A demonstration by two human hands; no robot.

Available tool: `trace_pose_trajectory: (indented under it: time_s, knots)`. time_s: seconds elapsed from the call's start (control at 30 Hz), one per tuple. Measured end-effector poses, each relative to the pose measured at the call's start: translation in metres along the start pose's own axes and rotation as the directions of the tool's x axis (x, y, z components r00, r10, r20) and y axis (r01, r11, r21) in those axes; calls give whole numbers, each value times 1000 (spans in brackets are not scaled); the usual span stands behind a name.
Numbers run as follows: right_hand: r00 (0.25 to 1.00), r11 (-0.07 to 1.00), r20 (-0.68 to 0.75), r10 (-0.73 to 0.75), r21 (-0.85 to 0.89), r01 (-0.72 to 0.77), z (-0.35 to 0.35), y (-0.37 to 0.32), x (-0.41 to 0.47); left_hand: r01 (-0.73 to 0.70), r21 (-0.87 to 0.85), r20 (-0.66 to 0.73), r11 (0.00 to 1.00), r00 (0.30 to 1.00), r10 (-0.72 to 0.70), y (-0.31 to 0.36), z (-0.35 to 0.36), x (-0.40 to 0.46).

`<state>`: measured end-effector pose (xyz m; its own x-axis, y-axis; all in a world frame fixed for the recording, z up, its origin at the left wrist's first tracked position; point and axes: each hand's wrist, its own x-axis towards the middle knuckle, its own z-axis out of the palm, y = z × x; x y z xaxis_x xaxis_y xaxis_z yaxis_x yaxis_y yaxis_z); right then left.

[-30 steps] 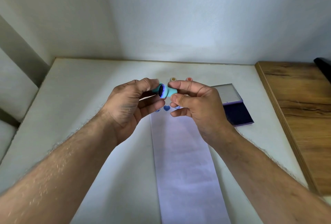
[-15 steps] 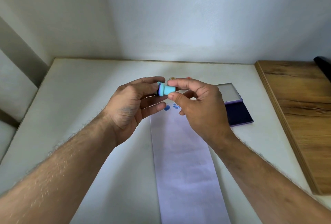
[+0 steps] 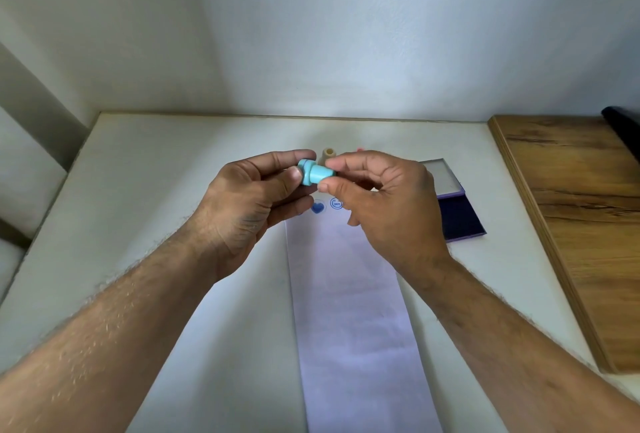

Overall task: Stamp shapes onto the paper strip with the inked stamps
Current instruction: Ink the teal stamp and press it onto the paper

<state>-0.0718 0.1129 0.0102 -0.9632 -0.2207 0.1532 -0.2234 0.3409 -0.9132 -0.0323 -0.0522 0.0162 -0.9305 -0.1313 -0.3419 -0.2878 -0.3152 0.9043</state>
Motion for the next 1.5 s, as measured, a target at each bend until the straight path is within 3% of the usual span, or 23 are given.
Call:
trace_pose_trajectory:
  time_s: [0.23, 0.6, 0.8, 0.93, 1.1, 1.27, 1.5]
  knots:
    - [959, 895, 115, 258, 344, -282, -3, 1, 8, -56, 98, 12, 994, 998, 55, 0, -1, 0]
    - [947, 903, 114, 301, 284, -322, -3, 5, 10, -153, 350, -11, 924, 986, 168, 6, -2, -1]
    - [932, 867, 130, 340, 341, -364, -8, 2, 8, -220, 431, 8, 875, 971, 241, 7, 8, -5]
    - [934, 880, 128, 335, 313, -358, -11, 2, 6, -255, 570, 46, 781, 959, 280, 4, 9, -7]
    - [947, 912, 122, 298, 256, -320, -14, 3, 4, -305, 778, 138, 550, 936, 323, 2, 16, -12]
    - [950, 920, 113, 290, 240, -309, -15, 1, 2, -252, 807, 54, 534, 932, 358, -1, 22, -9]
    - [941, 905, 38, 336, 262, -334, -16, 0, 5, -62, 754, -231, 654, 907, 352, -10, 2, 13]
